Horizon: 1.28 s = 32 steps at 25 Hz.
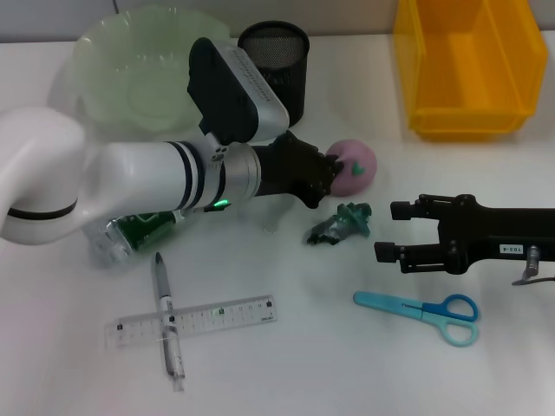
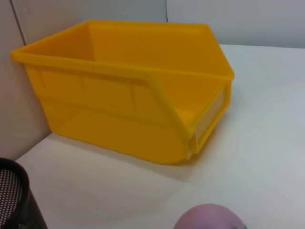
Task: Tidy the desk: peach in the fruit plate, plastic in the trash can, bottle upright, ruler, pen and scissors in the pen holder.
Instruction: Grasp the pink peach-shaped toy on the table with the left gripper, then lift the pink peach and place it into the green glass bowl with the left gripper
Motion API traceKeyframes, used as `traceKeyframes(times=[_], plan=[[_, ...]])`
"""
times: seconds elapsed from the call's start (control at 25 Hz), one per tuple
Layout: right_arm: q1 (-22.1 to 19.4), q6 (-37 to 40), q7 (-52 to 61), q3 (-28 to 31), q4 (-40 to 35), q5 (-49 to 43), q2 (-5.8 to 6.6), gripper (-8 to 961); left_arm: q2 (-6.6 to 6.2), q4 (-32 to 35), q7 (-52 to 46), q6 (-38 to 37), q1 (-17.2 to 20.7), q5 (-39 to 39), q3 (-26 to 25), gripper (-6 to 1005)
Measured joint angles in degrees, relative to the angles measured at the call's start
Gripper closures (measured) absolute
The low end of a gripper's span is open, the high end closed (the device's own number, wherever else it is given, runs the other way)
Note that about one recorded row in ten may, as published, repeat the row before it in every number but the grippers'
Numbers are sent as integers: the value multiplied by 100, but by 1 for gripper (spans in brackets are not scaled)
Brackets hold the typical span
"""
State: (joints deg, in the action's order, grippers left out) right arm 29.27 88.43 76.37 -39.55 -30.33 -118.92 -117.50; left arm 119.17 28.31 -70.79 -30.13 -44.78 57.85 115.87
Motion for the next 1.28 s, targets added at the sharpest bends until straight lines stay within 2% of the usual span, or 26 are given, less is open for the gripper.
traceKeyframes(times=[0.16, 0.24, 0.36, 0.4, 0.48, 0.56, 0.6, 0.64, 0.72, 0.8, 0.92, 1.0, 1.24, 1.28], plan=[[-16, 1, 0, 0, 1, 0, 0, 159, 0, 272, 1, -14, 231, -51, -58, 968], [-29, 14, 0, 4, 1, 0, 0, 159, 1, 556, 36, -28, 477, -78, -216, 969], [-40, 23, 0, 9, 1, 0, 0, 160, 0, 925, 221, -266, 930, -85, -728, 959], [-42, 31, -1, 9, 1, 1, 0, 160, -1, 1120, 386, -652, 1257, -199, -1145, 956], [-43, 38, -1, 9, 1, 1, 0, 161, -1, 1152, 447, -772, 1330, -279, -1239, 949], [-44, 41, -9, 9, 1, 0, 0, 161, -13, 1175, 693, -1212, 1565, -644, -1555, 943], [-45, 45, -28, 9, 1, 0, -8, 161, -21, 1089, 1069, -1762, 1762, -1147, -1887, 940], [-45, 45, -28, 9, 1, 0, -8, 162, -21, 1089, 1069, -1762, 1762, -1147, -1887, 936], [-45, 46, -46, 9, 1, 0, -26, 162, -23, 845, 1466, -2345, 1895, -1676, -2229, 930], [-45, 41, -85, 9, -7, 1, -60, 163, -30, 323, 1822, -2958, 1900, -2382, -2631, 923], [-39, 46, -127, 9, -5, 3, -75, 164, -31, -6, 1994, -3095, 1844, -2728, -2880, 914], [-32, 50, -147, 9, -3, 13, -80, 164, -28, -437, 2402, -2913, 1618, -2936, -3136, 907], [-22, 61, -207, 9, 1, 28, -89, 166, -30, -841, 2669, -2444, 1282, -2986, -3365, 888], [-18, 63, -213, 8, 1, 30, -95, 166, -9, -1054, 2890, -2064, 1081, -3001, -3634, 884]])
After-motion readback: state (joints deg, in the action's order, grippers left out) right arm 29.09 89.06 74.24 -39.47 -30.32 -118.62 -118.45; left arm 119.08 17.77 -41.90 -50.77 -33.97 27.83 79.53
